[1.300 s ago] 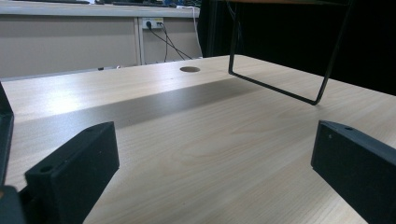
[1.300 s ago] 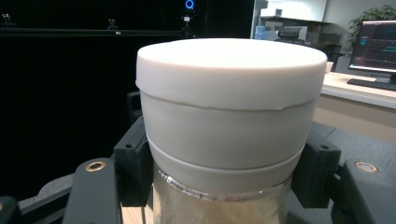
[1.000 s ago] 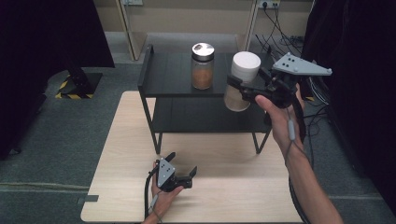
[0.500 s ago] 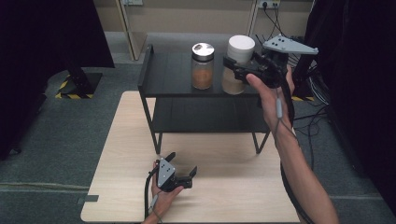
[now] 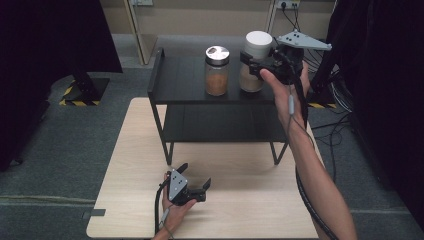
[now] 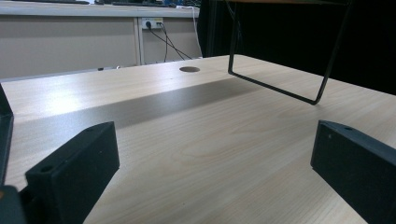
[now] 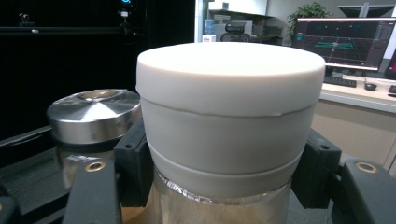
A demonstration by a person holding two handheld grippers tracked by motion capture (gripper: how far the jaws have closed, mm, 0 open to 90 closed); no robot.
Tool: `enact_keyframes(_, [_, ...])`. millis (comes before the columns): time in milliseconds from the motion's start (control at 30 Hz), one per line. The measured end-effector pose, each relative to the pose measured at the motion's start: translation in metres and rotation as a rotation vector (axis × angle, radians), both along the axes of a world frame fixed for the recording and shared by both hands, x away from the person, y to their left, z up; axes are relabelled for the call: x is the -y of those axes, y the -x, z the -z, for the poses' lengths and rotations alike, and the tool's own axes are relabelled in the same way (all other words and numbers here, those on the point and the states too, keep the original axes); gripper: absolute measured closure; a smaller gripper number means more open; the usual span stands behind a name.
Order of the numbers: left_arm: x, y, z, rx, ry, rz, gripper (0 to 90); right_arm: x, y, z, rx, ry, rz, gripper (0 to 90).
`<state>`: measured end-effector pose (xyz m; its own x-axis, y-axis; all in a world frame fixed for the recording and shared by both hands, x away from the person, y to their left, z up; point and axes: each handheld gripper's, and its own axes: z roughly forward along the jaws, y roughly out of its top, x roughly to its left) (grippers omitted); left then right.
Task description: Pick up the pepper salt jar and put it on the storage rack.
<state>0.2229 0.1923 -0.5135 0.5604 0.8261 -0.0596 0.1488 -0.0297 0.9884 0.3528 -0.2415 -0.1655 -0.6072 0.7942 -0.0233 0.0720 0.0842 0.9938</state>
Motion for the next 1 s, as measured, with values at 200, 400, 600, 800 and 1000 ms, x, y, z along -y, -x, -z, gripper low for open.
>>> enact_keyframes(200, [0.000, 0.000, 0.000, 0.000, 0.000, 0.000, 0.4, -0.003, -0.006, 0.002, -0.006, -0.006, 0.006, 35.2])
enact_keyframes(400, [0.000, 0.000, 0.000, 0.000, 0.000, 0.000, 0.4, -0.006, -0.009, 0.005, -0.004, 0.001, 0.001, 35.1])
enact_keyframes(600, [0.000, 0.000, 0.000, 0.001, -0.001, 0.001, 0.4, -0.010, -0.007, 0.006, 0.008, 0.012, 0.010, 34.6])
enact_keyframes(800, [0.000, 0.000, 0.000, 0.000, -0.001, 0.000, 0.4, -0.013, -0.002, 0.002, 0.028, 0.020, 0.055, 10.2])
enact_keyframes(1000, [0.000, 0.000, 0.000, 0.001, -0.001, 0.000, 0.4, -0.005, 0.011, 0.010, 0.061, -0.042, 0.045, 0.4])
